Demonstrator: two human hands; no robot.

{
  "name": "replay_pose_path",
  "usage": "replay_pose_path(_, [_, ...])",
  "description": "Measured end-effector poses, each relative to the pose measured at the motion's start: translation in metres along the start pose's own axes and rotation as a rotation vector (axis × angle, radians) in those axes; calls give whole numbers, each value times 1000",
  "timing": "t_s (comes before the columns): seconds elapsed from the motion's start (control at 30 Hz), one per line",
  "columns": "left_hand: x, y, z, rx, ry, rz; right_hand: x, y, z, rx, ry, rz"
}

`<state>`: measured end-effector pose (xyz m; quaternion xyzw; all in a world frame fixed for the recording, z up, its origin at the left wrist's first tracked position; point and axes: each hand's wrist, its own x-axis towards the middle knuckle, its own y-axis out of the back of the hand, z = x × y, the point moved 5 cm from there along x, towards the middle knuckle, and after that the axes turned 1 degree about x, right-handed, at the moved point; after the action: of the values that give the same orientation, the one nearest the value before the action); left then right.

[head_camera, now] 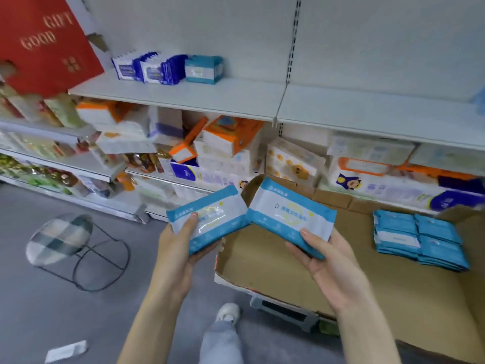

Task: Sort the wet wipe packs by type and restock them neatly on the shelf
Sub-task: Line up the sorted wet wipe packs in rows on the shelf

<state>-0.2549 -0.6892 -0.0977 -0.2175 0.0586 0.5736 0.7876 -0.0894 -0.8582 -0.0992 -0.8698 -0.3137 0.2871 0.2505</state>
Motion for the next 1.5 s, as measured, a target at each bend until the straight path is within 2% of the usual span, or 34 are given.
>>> replay_pose_path(0.27, [107, 92, 66, -30, -28, 125, 102, -121, 72, -127, -66, -28])
replay_pose_path(0.47, [208, 160, 145, 0, -76, 164, 186, -243, 131, -56, -78, 4])
replay_pose_path(0.57, [254, 187, 182, -28, -75, 179, 210, -281, 139, -5, -48, 38])
replay_pose_path(0.7, [304, 201, 202, -19, -53, 162, 236, -294, 125, -11, 48, 134])
replay_pose_path(0.97, [377, 185, 207, 47, 16, 116, 308, -301, 98, -131, 233, 269])
replay_pose_path(1.2, [468, 144, 234, 95, 10, 119, 429, -300, 69, -212, 232, 285])
replay_pose_path(1.37, [537, 98, 251, 108, -25, 117, 529, -307, 36, -403, 274, 373])
replay_pose_path(1.5, [578, 49, 254, 145, -43, 52, 591, -314, 19, -683, 415, 348])
